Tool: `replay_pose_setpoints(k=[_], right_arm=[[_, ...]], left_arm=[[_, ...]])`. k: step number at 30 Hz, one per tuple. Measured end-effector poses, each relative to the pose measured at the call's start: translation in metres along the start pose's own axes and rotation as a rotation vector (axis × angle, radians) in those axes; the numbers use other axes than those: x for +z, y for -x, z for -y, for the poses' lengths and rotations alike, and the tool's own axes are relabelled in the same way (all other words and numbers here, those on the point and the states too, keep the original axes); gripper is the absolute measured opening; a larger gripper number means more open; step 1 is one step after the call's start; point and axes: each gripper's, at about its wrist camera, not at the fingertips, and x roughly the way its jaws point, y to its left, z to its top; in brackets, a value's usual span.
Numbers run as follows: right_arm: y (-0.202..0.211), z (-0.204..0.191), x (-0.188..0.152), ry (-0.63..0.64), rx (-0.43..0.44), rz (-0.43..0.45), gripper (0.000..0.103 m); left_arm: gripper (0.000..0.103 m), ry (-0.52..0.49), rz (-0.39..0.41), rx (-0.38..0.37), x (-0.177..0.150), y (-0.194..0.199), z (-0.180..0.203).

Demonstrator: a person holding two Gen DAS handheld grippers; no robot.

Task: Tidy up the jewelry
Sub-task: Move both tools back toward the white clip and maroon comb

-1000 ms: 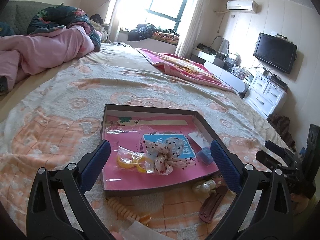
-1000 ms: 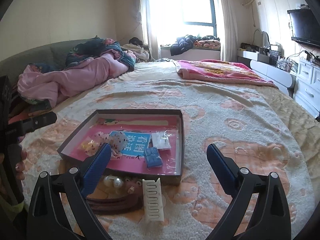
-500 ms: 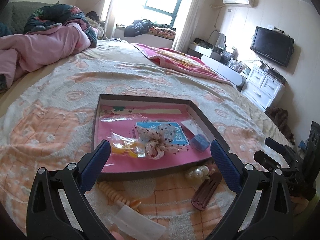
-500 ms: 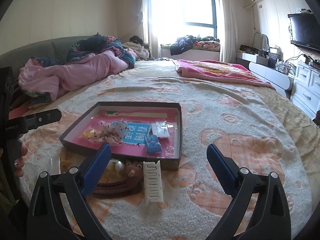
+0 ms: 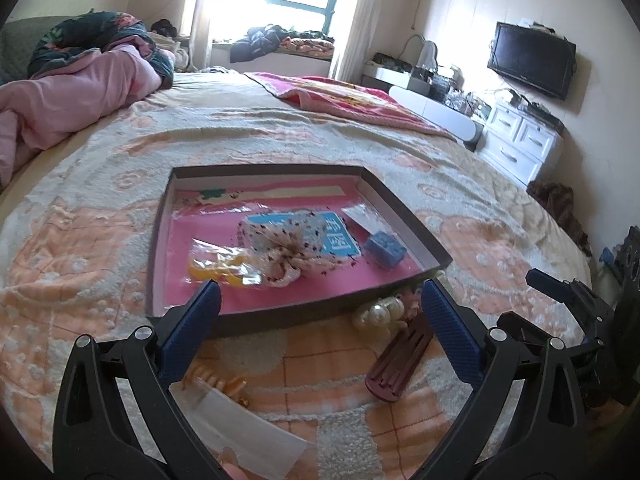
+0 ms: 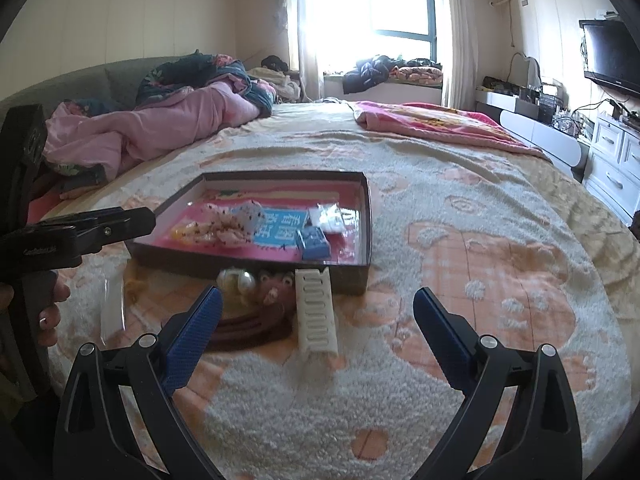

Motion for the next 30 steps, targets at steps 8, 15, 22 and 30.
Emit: replay_pose_setpoints(k=[8, 15, 22, 30], right_arm=[[-0.011, 0.001, -0.011, 0.006, -0.014, -0.045, 0.093], [-0.022, 0.002, -0.017, 0.014, -0.025, -0.067, 0.089], [-0.043, 0.007, -0.025, 0.009, -0.021, -0.127, 0.078], [-0.059, 0.010, -0.027, -0.004, -0.006, -0.158, 0.061]], left_arm=[[0.092, -0.040, -0.062, -0.014, -0.010, -0.016, 0.010], [0.092, -0.077, -0.128, -0.027, -0.020, -0.035, 0.021], [0.092, -0.085, -0.168, -0.038, -0.023, -0.049, 0.026], [0.091, -0.072, -0.195, -0.048, -0.021, -0.065, 0.025]])
